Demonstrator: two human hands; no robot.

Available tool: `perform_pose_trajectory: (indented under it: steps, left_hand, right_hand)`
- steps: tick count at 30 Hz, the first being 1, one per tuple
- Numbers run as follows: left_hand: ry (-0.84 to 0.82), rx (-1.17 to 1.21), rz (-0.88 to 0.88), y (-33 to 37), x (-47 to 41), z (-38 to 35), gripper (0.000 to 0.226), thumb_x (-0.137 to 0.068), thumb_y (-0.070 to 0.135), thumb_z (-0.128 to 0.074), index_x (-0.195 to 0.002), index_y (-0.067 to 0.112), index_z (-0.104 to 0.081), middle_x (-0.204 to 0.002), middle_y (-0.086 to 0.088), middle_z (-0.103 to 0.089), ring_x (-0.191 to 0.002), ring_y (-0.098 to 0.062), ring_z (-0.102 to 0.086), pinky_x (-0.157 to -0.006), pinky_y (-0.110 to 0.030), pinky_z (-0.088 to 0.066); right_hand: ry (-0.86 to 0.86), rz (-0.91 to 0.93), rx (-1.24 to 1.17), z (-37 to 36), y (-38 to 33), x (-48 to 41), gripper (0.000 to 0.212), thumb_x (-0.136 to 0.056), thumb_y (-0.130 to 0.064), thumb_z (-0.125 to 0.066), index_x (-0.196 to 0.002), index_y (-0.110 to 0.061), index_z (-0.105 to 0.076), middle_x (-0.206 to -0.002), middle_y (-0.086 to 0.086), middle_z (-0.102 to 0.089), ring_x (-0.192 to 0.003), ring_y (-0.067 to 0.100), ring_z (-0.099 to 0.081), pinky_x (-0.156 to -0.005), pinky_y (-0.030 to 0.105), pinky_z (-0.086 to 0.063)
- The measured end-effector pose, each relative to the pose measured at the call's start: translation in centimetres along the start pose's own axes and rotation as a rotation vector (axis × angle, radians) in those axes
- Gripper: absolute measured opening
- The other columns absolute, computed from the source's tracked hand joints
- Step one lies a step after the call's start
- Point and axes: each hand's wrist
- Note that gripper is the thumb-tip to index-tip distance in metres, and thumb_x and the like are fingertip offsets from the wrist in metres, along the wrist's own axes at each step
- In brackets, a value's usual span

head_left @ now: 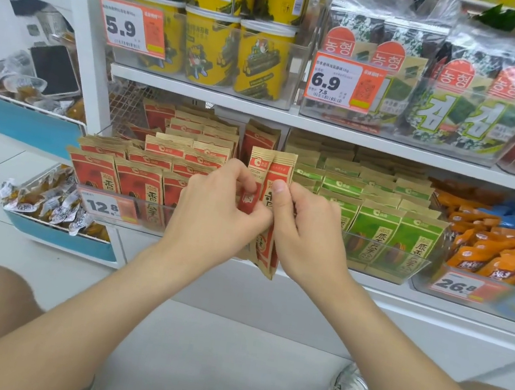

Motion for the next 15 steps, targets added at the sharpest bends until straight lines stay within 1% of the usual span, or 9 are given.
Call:
perform_pose_trajectory:
  steps: [1, 3, 5, 7, 10, 15]
  left_hand:
    - [-0.003, 0.0, 0.004, -0.03, 0.01, 0.04, 0.02, -0.079, 0.048, -0.066, -0.089, 0.032, -0.061, -0.075, 0.015, -0.071, -0.072, -0.01, -0.072, -0.078, -0.042, -0.061]
    - [-0.017, 0.014, 0.011, -0.11, -0.01, 0.15, 0.016, -0.081, 0.045, -0.066, -0.085, 0.031, -0.062, -0.07, 0.013, -0.071, -0.068, -0.009, -0.071, -0.077, -0.041, -0.06]
    - [-0.025, 0.036, 0.016, -0.12, -0.04, 0.27, 0.015, -0.081, 0.045, -0.066, -0.081, 0.03, -0.063, -0.066, 0.013, -0.071, -0.067, -0.009, -0.071, -0.077, -0.042, -0.06]
    - [-0.029, 0.049, 0.019, -0.15, -0.09, 0.39, 0.015, -0.082, 0.043, -0.068, -0.075, 0.03, -0.066, -0.066, 0.015, -0.071, -0.069, -0.009, -0.072, -0.078, -0.043, -0.061]
    - [-0.049, 0.063, 0.023, -0.35, -0.18, 0.46, 0.015, -0.086, 0.034, -0.071, -0.072, 0.028, -0.069, -0.067, 0.017, -0.071, -0.07, -0.006, -0.072, -0.08, -0.042, -0.061]
    - [-0.083, 0.117, 0.016, -0.85, -0.31, 0.42, 0.011, -0.089, 0.027, -0.073, -0.078, 0.028, -0.07, -0.074, 0.015, -0.075, -0.067, -0.005, -0.074, -0.075, -0.041, -0.064]
  right_hand:
    - [-0.001, 0.009, -0.003, 0.02, -0.15, 0.02, 0.046, -0.116, -0.032, -0.045, -0.071, -0.04, -0.045, -0.056, -0.018, -0.05, -0.057, 0.007, -0.054, -0.055, 0.019, -0.03]
    - [0.003, 0.019, -0.018, 0.04, -0.16, 0.1, 0.044, -0.116, -0.033, -0.046, -0.072, -0.037, -0.05, -0.057, -0.016, -0.052, -0.057, 0.01, -0.055, -0.054, 0.021, -0.031]
    - [0.01, 0.023, -0.04, 0.1, 0.0, 0.15, 0.045, -0.116, -0.034, -0.046, -0.074, -0.025, -0.059, -0.058, -0.01, -0.056, -0.057, 0.015, -0.055, -0.055, 0.032, -0.036]
    - [0.02, 0.022, -0.055, 0.13, 0.16, 0.1, 0.048, -0.116, -0.035, -0.045, -0.073, -0.018, -0.059, -0.058, -0.006, -0.056, -0.055, 0.019, -0.053, -0.055, 0.039, -0.039]
    - [0.019, 0.016, -0.066, 0.17, 0.31, 0.07, 0.05, -0.116, -0.035, -0.045, -0.071, -0.015, -0.057, -0.058, -0.005, -0.056, -0.055, 0.019, -0.053, -0.056, 0.042, -0.041]
    - [0.002, -0.006, -0.098, 0.23, 0.47, 0.07, 0.052, -0.114, -0.039, -0.044, -0.073, -0.014, -0.061, -0.059, -0.003, -0.059, -0.056, 0.02, -0.055, -0.058, 0.041, -0.043]
Point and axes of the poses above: each hand's wrist, its own x-axis away from the middle knuckle, its own z-axis out of the back of the hand, y = z × x
